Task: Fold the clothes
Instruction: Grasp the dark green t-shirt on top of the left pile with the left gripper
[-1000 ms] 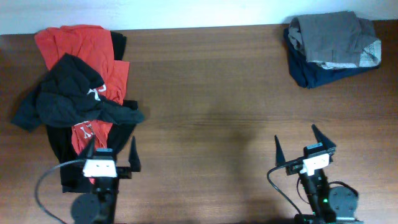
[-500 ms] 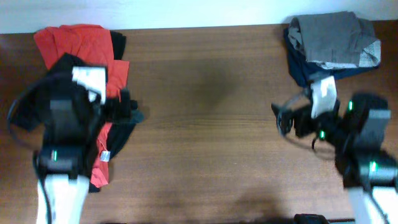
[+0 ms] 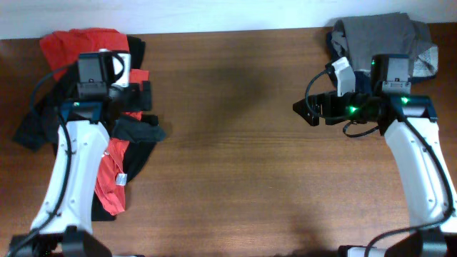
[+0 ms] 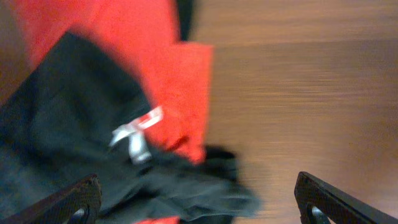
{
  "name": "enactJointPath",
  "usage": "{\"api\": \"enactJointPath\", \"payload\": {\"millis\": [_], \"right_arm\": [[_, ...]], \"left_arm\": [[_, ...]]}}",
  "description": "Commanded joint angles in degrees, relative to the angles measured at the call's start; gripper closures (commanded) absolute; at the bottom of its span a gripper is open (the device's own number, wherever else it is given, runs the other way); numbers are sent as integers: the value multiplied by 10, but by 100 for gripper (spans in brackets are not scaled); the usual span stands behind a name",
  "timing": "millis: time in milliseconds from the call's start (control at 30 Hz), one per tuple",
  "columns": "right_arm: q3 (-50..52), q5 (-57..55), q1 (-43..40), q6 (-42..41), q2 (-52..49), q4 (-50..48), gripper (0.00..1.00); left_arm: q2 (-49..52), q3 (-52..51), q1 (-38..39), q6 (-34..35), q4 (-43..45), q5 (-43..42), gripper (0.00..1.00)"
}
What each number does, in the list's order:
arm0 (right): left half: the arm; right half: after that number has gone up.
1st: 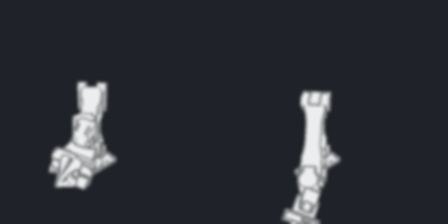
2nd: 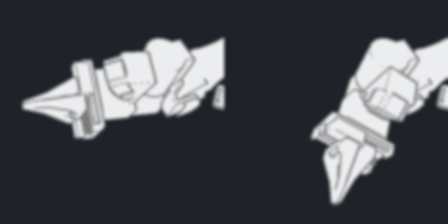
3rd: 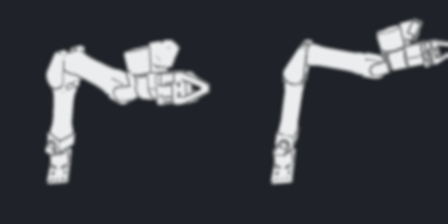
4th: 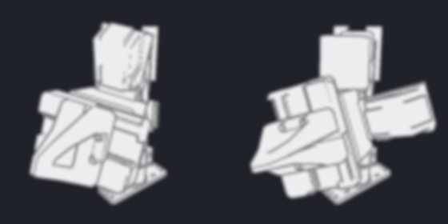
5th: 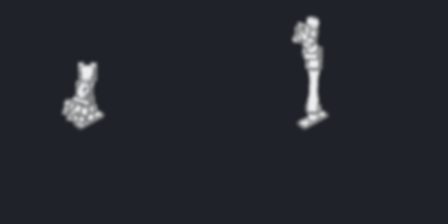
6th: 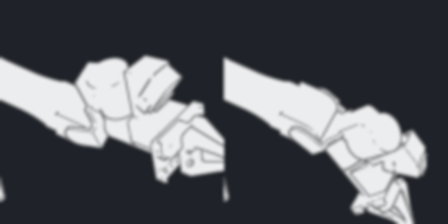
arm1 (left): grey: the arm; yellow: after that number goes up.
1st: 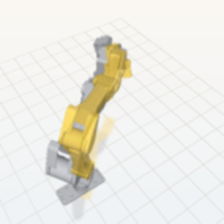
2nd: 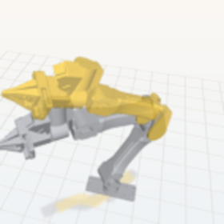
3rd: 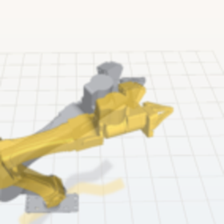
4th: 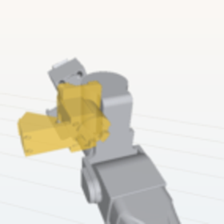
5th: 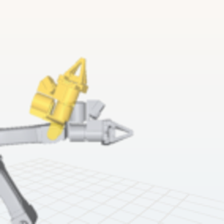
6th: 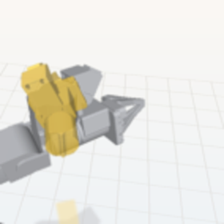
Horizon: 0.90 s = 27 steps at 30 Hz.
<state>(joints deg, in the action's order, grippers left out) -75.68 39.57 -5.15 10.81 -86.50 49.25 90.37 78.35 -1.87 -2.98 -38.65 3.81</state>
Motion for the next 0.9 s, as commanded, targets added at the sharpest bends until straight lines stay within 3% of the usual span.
{"api": "enactJointPath", "payload": {"millis": [0,267,433,467,500,567,633,767,867], "right_arm": [[-13,23,4,1,-10,-1,5],[-13,22,4,1,-13,-2,9],[-13,22,4,1,-13,-2,12],[-13,22,4,1,-13,-2,14],[-13,22,4,1,-13,-4,15],[-13,22,4,1,-13,-9,18],[-13,22,4,1,-13,-17,23],[-13,22,4,1,-13,-27,28],[-14,25,1,-12,-13,-33,45]], "left_arm": [[45,10,-54,78,-16,95,5],[142,10,-104,81,-17,96,7],[199,10,-107,78,30,96,9],[206,10,-107,77,38,96,18],[209,10,-107,77,45,96,43],[207,19,-107,77,47,96,75],[202,56,-105,77,14,95,94],[179,163,-92,77,-82,95,99],[153,283,-62,77,-151,95,99]]}}
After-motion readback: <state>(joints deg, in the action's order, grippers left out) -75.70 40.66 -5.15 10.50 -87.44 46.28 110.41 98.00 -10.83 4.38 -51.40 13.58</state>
